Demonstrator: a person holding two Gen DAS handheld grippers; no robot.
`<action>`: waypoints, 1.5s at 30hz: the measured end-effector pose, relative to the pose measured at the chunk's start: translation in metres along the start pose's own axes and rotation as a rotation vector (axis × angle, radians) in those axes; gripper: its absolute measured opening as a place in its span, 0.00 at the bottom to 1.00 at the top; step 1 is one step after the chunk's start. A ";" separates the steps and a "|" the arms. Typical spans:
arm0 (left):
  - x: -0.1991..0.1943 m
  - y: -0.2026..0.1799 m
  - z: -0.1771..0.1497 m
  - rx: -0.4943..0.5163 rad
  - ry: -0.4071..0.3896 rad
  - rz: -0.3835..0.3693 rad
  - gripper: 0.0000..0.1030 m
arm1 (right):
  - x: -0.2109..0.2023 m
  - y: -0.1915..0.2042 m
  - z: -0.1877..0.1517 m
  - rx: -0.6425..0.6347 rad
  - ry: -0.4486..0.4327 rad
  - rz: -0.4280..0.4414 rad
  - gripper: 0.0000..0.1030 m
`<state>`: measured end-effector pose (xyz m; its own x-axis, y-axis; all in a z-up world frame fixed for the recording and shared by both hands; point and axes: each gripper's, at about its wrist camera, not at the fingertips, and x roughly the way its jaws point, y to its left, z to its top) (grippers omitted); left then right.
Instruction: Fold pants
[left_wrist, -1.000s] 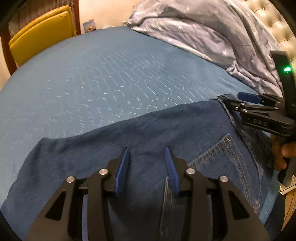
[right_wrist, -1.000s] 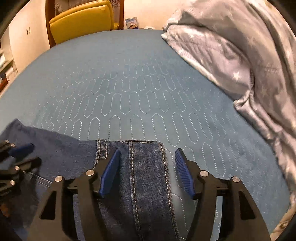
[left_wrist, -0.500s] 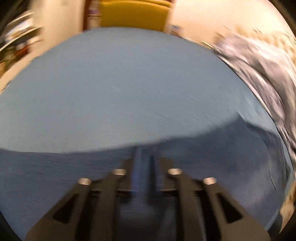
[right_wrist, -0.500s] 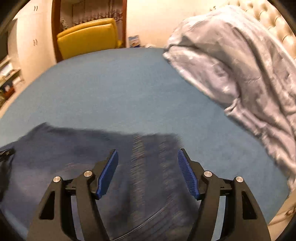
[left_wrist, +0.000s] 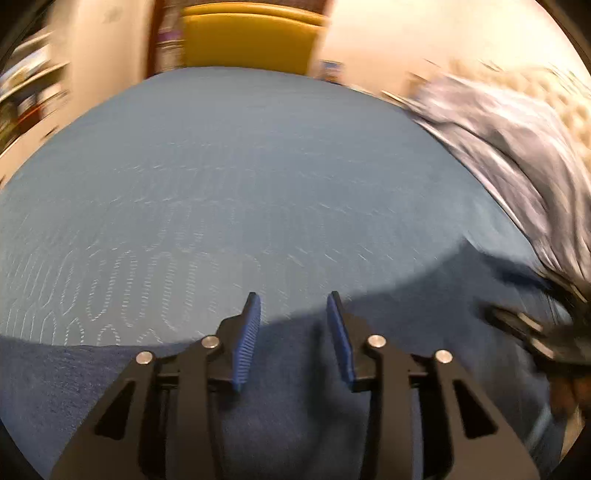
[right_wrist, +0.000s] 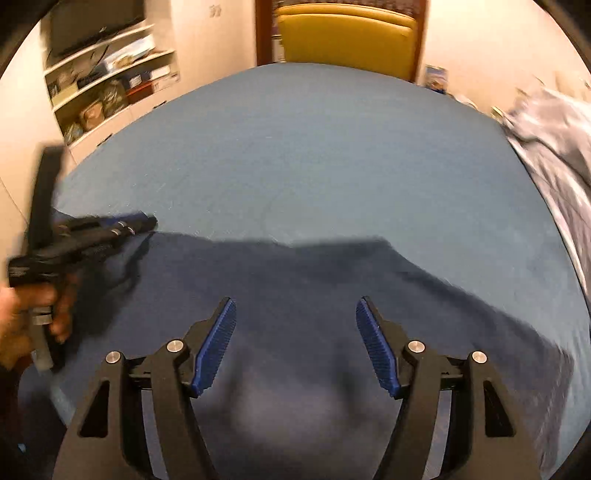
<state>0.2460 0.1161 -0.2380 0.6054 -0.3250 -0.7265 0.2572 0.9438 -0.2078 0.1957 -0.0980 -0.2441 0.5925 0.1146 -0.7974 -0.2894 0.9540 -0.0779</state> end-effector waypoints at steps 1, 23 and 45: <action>0.000 -0.012 -0.008 0.052 0.017 0.006 0.38 | 0.008 0.007 0.004 -0.011 0.008 0.002 0.63; -0.115 0.262 -0.046 -0.331 -0.061 0.491 0.41 | 0.042 -0.025 0.020 0.099 -0.005 -0.078 0.60; -0.179 0.302 -0.086 -0.307 -0.043 0.719 0.53 | -0.129 -0.201 -0.164 0.441 0.003 -0.390 0.73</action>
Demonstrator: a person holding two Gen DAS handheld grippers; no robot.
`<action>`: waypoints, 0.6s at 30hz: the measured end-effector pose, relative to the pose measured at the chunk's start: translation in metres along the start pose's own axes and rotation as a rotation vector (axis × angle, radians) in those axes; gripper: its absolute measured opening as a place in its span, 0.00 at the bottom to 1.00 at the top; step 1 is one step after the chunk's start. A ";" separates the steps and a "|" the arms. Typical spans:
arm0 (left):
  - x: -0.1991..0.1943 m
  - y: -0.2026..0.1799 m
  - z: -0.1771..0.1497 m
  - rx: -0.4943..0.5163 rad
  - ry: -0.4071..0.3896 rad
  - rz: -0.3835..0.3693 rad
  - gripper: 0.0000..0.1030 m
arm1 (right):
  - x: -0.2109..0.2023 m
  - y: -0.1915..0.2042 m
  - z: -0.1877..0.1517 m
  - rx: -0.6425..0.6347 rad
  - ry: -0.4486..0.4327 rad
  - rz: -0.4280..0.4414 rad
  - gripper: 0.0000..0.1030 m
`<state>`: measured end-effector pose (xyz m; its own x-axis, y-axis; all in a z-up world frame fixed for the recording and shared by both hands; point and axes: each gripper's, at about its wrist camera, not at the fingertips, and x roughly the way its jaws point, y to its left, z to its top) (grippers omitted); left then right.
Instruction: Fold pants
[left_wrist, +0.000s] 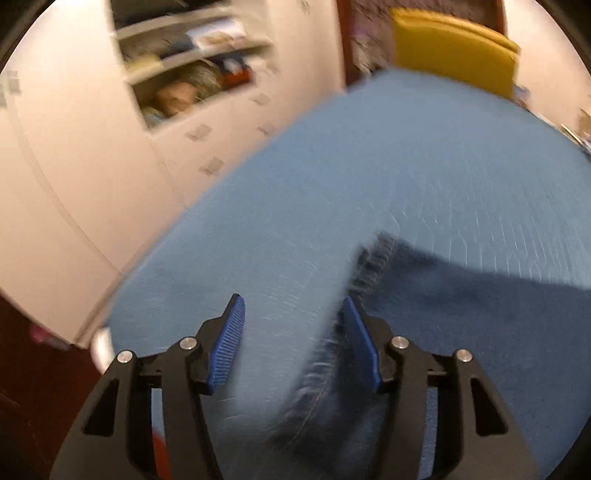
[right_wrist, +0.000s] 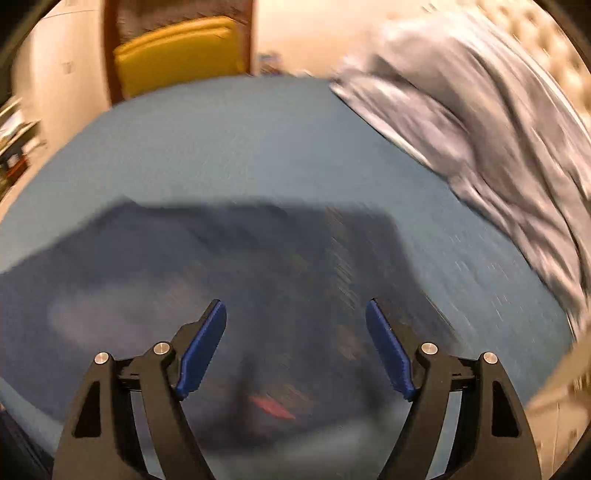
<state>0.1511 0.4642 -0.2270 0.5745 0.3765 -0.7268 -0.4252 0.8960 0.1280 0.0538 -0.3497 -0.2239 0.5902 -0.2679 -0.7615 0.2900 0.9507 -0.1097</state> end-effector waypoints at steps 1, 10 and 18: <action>-0.018 -0.007 -0.006 0.014 -0.030 -0.041 0.53 | 0.001 -0.014 -0.010 0.014 0.023 -0.016 0.73; -0.152 -0.151 -0.100 0.127 -0.017 -0.585 0.53 | 0.012 -0.050 -0.043 0.100 0.100 0.023 0.61; -0.226 -0.291 -0.166 0.367 -0.044 -0.807 0.52 | 0.017 -0.037 -0.060 0.033 0.115 -0.013 0.59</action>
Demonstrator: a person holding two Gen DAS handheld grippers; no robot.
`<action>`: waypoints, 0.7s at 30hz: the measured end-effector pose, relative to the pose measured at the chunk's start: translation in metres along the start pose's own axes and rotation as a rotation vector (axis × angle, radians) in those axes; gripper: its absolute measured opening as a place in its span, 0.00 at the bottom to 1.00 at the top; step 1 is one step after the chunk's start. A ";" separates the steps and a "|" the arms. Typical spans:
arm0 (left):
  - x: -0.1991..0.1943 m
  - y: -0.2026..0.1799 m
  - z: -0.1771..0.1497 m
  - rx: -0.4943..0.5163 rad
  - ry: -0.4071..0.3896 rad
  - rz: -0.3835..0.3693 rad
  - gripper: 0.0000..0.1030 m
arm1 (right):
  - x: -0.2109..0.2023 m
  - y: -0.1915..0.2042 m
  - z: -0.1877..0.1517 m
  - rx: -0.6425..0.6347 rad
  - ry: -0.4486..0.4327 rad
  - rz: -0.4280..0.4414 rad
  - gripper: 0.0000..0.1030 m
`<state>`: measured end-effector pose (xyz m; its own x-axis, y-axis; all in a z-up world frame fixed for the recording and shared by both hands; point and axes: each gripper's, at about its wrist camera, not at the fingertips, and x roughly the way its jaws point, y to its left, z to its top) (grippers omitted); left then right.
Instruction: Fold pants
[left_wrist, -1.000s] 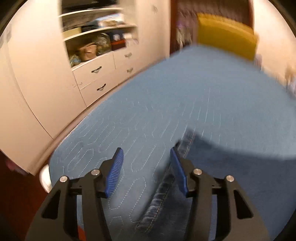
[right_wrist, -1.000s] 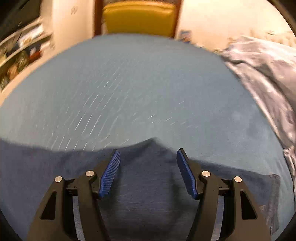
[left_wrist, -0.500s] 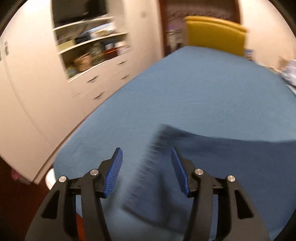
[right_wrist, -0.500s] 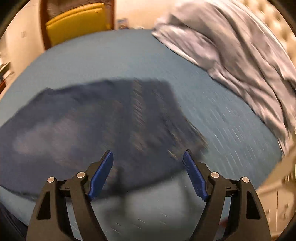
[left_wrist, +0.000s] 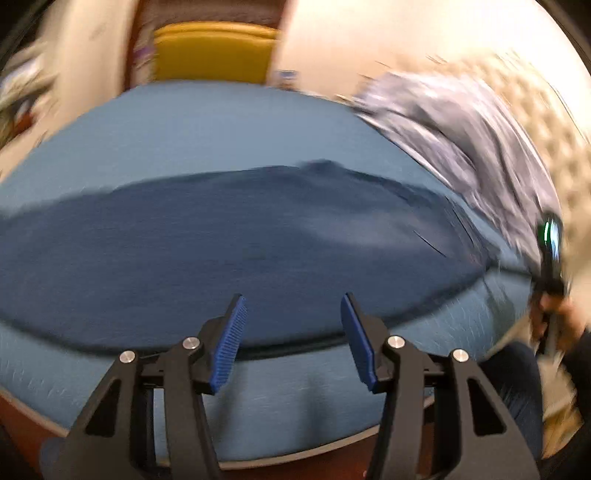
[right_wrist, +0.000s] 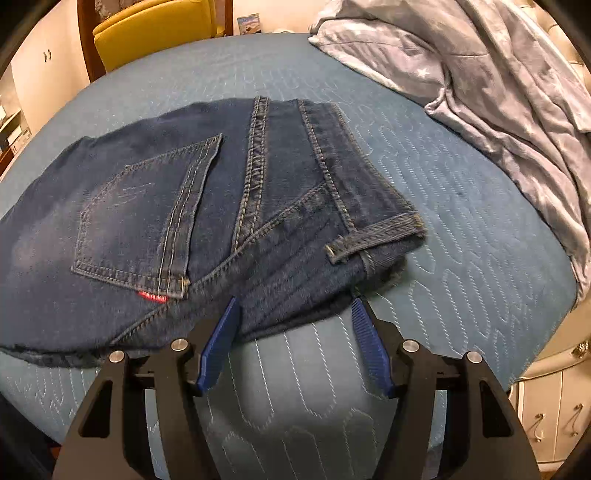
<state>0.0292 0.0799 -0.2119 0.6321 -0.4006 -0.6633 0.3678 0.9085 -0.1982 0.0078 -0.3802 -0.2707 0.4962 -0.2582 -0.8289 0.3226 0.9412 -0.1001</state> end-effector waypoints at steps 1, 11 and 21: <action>0.010 -0.014 -0.003 0.070 0.004 -0.002 0.52 | -0.010 -0.002 -0.002 0.015 -0.025 0.010 0.59; 0.062 -0.158 -0.032 0.387 0.000 -0.097 0.40 | -0.052 0.042 -0.030 0.017 -0.038 0.285 0.57; 0.099 -0.196 -0.040 0.535 0.036 -0.037 0.24 | -0.017 0.038 -0.022 0.199 0.040 0.392 0.45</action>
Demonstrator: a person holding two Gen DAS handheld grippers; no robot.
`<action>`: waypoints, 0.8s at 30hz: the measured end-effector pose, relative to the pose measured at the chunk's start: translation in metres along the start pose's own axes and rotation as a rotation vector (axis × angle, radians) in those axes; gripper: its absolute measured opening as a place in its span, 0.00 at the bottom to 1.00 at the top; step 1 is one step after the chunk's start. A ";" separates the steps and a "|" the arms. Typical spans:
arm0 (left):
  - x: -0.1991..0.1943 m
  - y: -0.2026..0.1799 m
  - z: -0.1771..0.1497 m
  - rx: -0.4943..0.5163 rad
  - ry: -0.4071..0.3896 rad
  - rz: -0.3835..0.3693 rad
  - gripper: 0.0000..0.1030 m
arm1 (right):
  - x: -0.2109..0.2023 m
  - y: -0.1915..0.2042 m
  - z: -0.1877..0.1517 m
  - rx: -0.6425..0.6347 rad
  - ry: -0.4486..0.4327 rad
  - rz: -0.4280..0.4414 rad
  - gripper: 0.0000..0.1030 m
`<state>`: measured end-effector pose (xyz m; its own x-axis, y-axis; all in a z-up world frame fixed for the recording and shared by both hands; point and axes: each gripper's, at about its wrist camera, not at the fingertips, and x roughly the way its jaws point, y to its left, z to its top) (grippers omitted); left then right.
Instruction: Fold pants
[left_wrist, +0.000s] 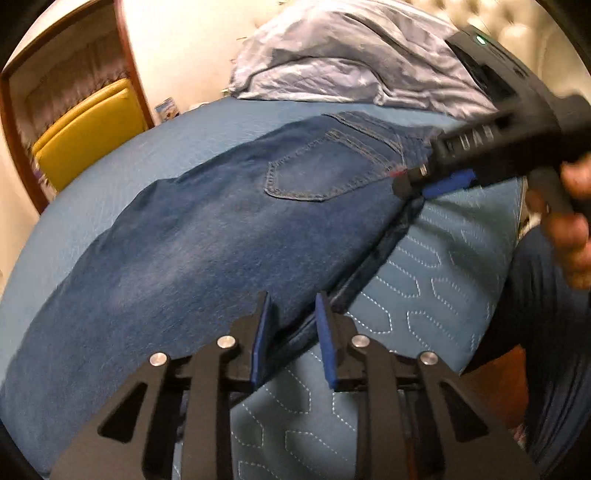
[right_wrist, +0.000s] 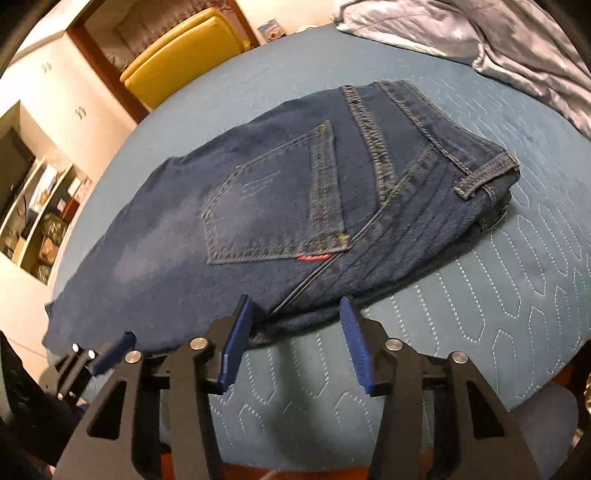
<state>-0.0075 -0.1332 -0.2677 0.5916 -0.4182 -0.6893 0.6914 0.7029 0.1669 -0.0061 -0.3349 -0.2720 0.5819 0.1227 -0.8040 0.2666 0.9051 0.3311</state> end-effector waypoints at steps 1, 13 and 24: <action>0.001 -0.003 -0.001 0.026 0.000 0.009 0.20 | 0.002 -0.005 0.001 0.024 0.005 0.016 0.44; -0.002 -0.004 -0.006 0.070 -0.030 0.021 0.33 | -0.002 -0.031 0.005 0.162 0.017 0.059 0.44; -0.002 0.002 0.001 0.044 -0.045 0.012 0.31 | 0.008 -0.018 0.015 0.091 0.016 -0.020 0.33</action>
<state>-0.0063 -0.1318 -0.2652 0.6170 -0.4364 -0.6549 0.7013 0.6824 0.2061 0.0053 -0.3570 -0.2765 0.5639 0.1122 -0.8182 0.3471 0.8668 0.3581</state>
